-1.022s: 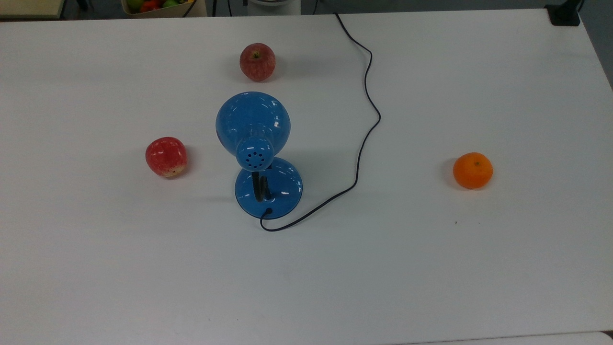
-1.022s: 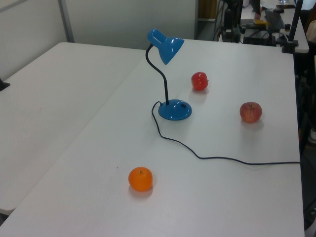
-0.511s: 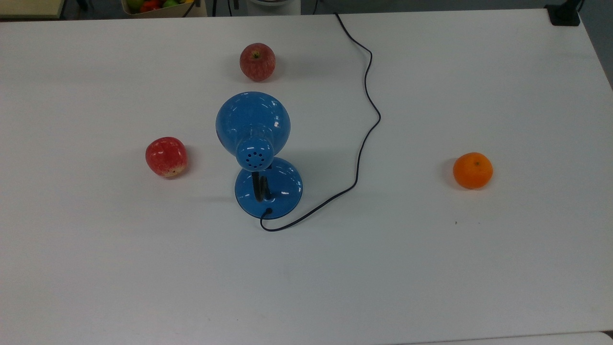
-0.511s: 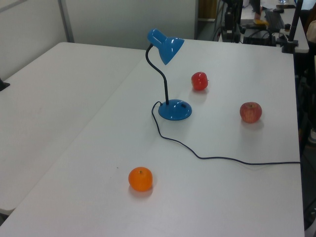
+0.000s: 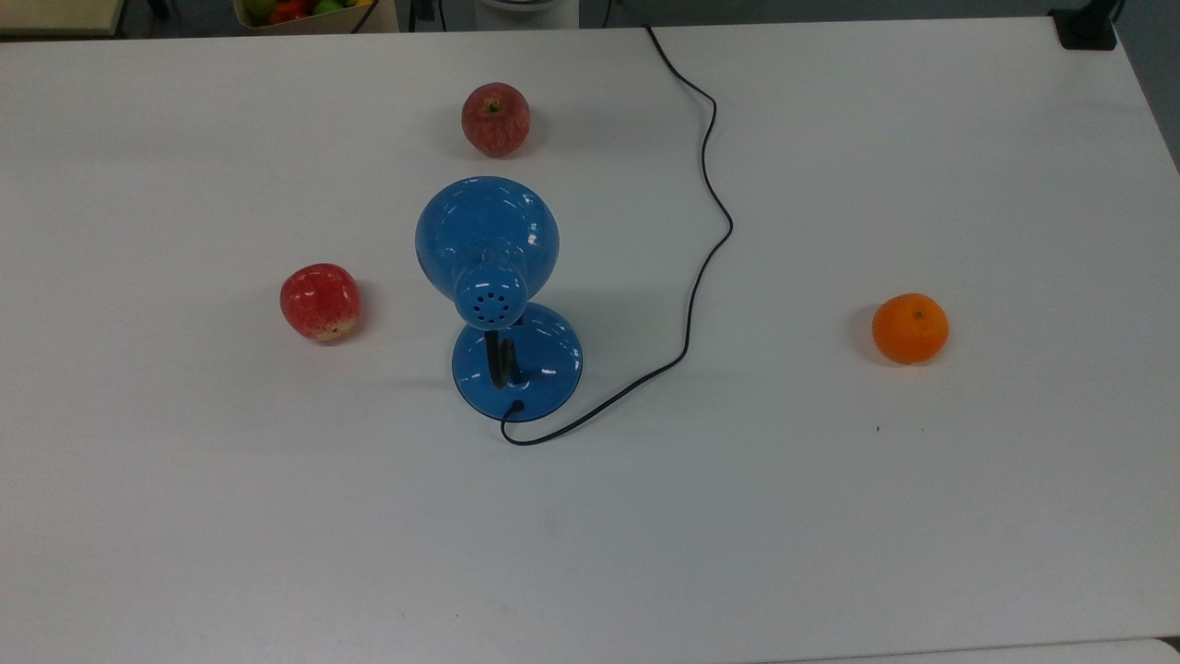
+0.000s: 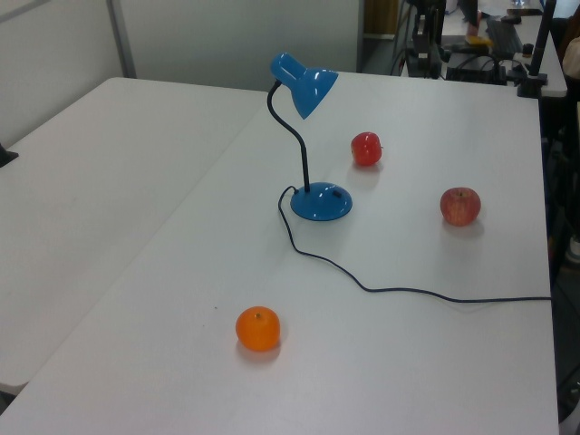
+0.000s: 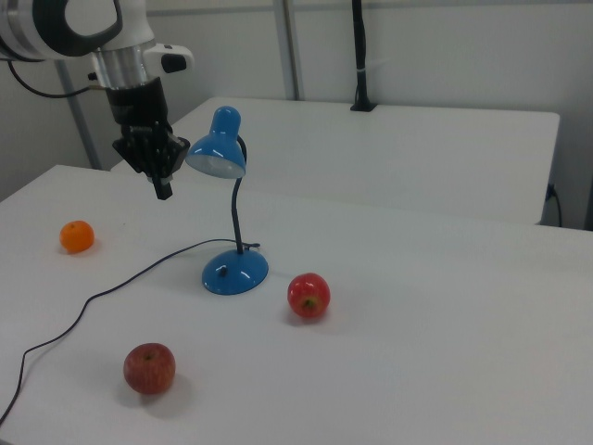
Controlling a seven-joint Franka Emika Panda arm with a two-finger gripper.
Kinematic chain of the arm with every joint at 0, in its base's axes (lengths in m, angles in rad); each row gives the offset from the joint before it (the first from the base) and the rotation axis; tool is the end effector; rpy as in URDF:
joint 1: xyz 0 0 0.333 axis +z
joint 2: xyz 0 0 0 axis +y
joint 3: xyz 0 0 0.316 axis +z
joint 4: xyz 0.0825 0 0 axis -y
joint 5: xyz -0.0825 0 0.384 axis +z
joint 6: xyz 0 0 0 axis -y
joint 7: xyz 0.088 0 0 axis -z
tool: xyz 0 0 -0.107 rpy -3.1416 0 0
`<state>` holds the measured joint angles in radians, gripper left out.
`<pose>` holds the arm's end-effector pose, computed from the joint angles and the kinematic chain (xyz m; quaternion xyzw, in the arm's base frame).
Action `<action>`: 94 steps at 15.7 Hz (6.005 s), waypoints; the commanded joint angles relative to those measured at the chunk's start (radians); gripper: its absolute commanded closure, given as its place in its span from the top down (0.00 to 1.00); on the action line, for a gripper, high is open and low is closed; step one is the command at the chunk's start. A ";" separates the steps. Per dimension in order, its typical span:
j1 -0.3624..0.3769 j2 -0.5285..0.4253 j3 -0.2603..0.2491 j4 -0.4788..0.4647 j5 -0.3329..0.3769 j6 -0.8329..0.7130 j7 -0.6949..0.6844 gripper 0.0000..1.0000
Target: Turn on desk lamp
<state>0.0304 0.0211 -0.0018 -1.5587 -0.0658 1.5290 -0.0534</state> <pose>0.5563 0.0087 0.6151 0.9983 0.0404 -0.0258 0.0326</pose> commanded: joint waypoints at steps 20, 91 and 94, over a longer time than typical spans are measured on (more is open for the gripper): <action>0.072 0.109 0.006 -0.482 0.040 0.845 0.112 0.00; 0.079 0.030 0.009 -0.219 -0.065 0.249 0.101 0.00; 0.077 0.005 0.008 -0.149 -0.043 0.150 0.096 0.00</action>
<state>0.1068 0.0371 0.0038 -1.7825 -0.1264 1.7809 0.0348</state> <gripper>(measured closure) 0.991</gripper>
